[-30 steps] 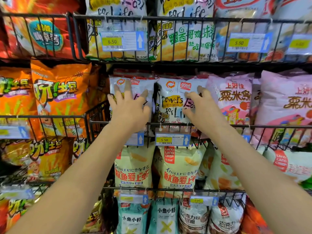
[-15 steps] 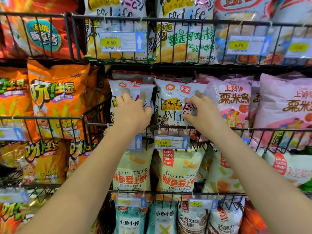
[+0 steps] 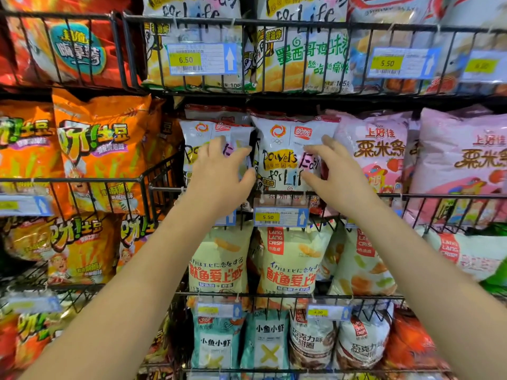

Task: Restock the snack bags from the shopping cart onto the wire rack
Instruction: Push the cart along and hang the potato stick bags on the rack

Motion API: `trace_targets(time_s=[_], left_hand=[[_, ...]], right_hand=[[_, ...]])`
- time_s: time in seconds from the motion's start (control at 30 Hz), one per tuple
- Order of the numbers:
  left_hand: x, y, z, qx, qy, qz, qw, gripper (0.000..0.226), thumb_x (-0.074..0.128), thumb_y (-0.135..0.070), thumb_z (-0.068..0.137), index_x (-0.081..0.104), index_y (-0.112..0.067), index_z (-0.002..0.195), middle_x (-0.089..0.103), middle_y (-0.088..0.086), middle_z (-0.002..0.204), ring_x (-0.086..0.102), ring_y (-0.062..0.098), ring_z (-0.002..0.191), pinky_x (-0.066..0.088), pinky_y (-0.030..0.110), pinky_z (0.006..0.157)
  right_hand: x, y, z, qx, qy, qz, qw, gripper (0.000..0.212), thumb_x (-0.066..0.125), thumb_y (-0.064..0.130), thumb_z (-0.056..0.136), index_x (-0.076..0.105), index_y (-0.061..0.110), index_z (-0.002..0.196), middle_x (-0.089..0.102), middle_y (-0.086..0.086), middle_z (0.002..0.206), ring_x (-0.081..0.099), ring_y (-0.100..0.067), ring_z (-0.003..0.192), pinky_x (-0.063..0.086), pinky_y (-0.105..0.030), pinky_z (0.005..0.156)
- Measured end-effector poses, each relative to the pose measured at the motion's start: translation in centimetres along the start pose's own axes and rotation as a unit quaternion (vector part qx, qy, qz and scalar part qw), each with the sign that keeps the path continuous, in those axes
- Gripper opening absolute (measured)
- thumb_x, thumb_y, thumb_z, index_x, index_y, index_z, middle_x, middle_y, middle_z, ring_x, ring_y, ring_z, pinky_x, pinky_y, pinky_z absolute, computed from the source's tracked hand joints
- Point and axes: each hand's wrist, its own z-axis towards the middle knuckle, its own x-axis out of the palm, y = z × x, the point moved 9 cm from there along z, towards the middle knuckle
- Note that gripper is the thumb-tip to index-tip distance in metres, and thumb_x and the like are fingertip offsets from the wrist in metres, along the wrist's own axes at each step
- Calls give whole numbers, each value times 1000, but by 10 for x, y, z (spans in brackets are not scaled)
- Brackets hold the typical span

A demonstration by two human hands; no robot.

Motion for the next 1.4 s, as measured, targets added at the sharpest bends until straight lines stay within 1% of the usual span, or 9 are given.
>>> trace_targets(time_s=[0.2,0.3,0.33,0.5,0.6,0.77,1.03,1.13,1.4], left_hand=[[0,-41,-25,60,5,-23,998,54,49,-41,104,43,-27,155,28,15,162,21,35,149,26,49,119],[15,-80,-36,102,17,-36,994,56,51,-43,102,43,-25,155,29,16,161,21,35,150,26,49,119],[22,-95,-40,114,25,-36,993,57,52,-44,102,43,-25,155,29,16,161,21,35,150,26,49,119],[56,-182,-68,186,55,-25,981,60,56,-43,95,52,-18,149,40,26,152,36,44,140,34,53,112],[71,-238,-82,193,78,-25,978,61,54,-47,89,55,-21,145,41,23,151,36,42,140,34,51,114],[108,-340,-120,197,115,-28,973,58,54,-46,99,45,-26,152,36,13,154,26,34,145,28,45,116],[175,-494,-168,184,191,-47,963,61,58,-47,98,43,-26,153,33,11,156,27,33,144,32,49,118],[191,-533,-167,186,200,-57,960,61,57,-46,99,41,-24,154,32,10,157,24,32,147,38,47,115],[255,-597,-148,189,211,-28,959,63,56,-51,98,39,-26,153,34,7,154,28,31,144,34,47,114]], right_hand=[[-22,-1,-36,-12,-23,-20,999,53,67,31,97,52,20,147,37,-6,159,34,-18,148,28,-26,116],[-39,-17,-68,1,-23,-39,999,53,69,28,96,53,19,146,41,-6,155,38,-16,142,29,-9,108],[-46,-24,-79,3,-22,-54,998,54,70,28,96,53,18,145,43,-6,154,38,-17,142,27,-10,107],[-96,-82,-141,50,-13,-101,994,58,76,26,91,56,12,143,52,-13,144,46,-29,135,35,-30,108],[-134,-123,-178,76,-11,-127,989,63,78,28,87,56,11,143,53,-16,145,49,-35,134,43,-43,109],[-198,-206,-245,118,39,-170,978,67,74,39,91,48,22,149,49,-10,145,47,-30,133,44,-44,107],[-293,-332,-328,158,66,-156,973,68,76,36,90,48,23,150,52,-8,143,54,-30,126,46,-40,99],[-318,-365,-335,157,61,-151,974,67,74,34,92,45,25,152,52,-7,143,50,-29,130,43,-39,103],[-333,-457,-331,175,61,-157,970,67,73,38,93,43,26,151,49,-4,145,51,-28,129,49,-44,100]])
